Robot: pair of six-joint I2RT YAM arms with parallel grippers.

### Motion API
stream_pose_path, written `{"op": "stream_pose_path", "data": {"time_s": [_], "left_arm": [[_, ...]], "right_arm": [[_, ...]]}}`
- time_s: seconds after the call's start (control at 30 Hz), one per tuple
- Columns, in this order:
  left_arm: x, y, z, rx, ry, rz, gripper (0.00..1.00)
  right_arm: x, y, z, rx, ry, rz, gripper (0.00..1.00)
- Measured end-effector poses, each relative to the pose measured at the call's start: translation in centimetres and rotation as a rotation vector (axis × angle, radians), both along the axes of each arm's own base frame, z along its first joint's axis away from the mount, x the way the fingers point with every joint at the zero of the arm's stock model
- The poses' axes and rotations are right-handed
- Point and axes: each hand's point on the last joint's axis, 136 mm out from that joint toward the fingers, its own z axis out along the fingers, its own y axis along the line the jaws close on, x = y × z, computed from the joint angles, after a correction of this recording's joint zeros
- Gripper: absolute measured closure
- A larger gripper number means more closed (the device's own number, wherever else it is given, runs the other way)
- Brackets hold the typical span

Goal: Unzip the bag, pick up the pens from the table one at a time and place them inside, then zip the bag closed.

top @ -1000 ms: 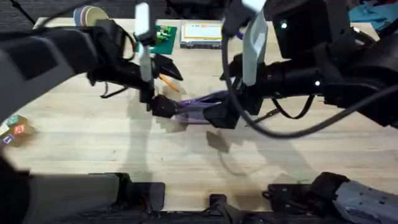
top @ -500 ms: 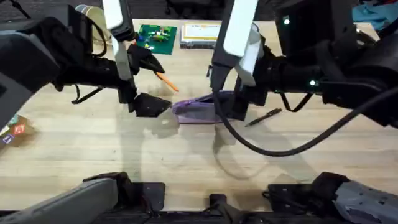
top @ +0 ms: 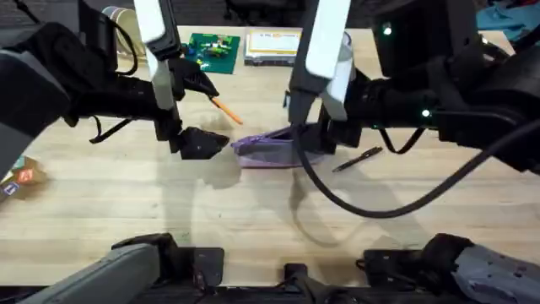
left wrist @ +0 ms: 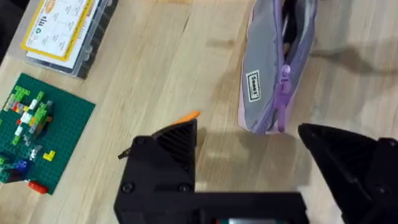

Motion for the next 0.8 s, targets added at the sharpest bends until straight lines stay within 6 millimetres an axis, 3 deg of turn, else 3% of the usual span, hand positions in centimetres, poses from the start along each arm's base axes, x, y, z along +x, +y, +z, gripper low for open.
{"op": "stream_pose_path", "data": {"time_s": [0.1,0.13,0.53,0.8], "left_arm": [[0.0,0.0,0.0,0.0,0.0,0.0,0.007],[0.0,0.0,0.0,0.0,0.0,0.0,0.007],[0.0,0.0,0.0,0.001,0.0,0.0,0.007],[0.0,0.0,0.0,0.003,0.0,0.001,0.007]], "right_arm": [[-0.9,-0.3,-0.7,-0.018,0.045,0.013,0.883],[-1.1,-0.4,-1.0,-0.024,0.058,0.014,0.949],[-1.4,-0.3,-1.4,-0.03,0.08,0.023,0.968],[-0.2,0.6,-5.7,-0.105,0.174,0.024,0.97]]}}
